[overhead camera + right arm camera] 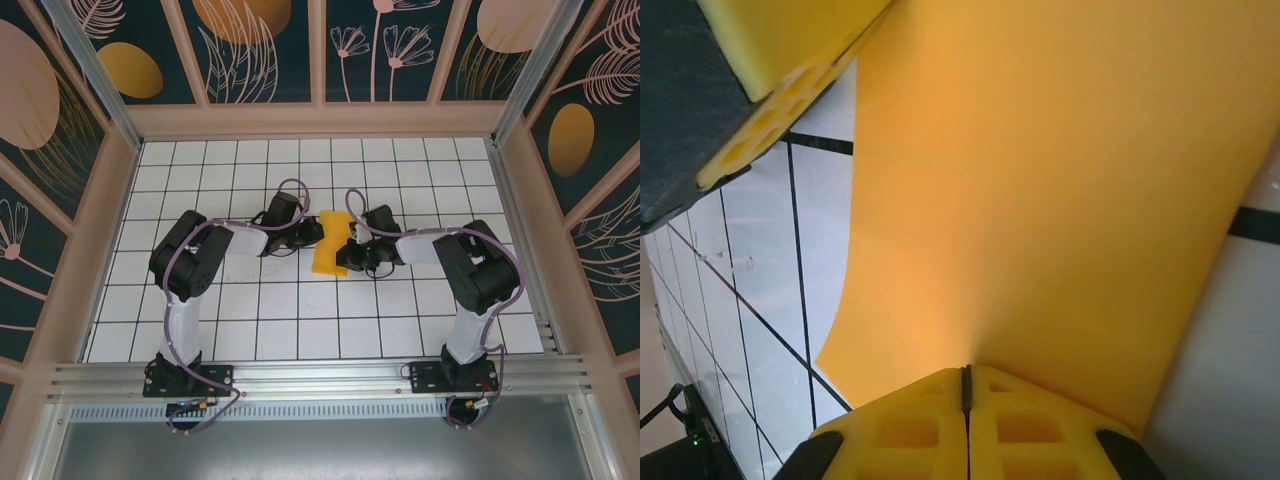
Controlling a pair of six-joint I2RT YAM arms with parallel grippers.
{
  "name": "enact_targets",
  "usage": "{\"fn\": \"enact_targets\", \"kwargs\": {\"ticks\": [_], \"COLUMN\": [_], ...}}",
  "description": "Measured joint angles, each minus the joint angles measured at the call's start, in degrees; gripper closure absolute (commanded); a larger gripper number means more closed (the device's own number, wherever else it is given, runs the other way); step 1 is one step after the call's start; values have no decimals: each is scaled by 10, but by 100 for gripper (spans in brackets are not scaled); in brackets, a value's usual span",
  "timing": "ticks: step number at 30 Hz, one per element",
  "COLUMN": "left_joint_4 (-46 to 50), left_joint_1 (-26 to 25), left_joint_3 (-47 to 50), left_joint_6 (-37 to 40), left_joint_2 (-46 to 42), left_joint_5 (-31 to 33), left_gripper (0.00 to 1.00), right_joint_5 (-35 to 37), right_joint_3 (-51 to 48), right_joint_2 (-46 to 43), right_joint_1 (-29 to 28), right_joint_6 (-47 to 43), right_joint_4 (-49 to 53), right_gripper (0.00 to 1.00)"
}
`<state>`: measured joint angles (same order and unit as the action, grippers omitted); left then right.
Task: Fold a paper plane with a square sheet of paper (pick it up from the middle)
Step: Fold the square sheet of paper in half at the center of the table.
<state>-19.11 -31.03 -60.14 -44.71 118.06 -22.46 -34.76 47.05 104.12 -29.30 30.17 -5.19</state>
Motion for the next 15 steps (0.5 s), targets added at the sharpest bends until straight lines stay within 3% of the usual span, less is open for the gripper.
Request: {"fn": "enact_targets", "kwargs": {"ticks": [15], "left_joint_4": [-2], "left_joint_1": [0], "left_joint_3": [2], "left_joint_6": [0], "left_joint_2": [0], "left_joint_5": [0], "left_gripper": [98], "right_joint_5": [-9], "right_joint_3": [-75], "right_joint_2": [-59], "right_joint_1": [-8], "right_joint_6": [-3], "right_joint_4": [-6], "right_gripper": [94]}}
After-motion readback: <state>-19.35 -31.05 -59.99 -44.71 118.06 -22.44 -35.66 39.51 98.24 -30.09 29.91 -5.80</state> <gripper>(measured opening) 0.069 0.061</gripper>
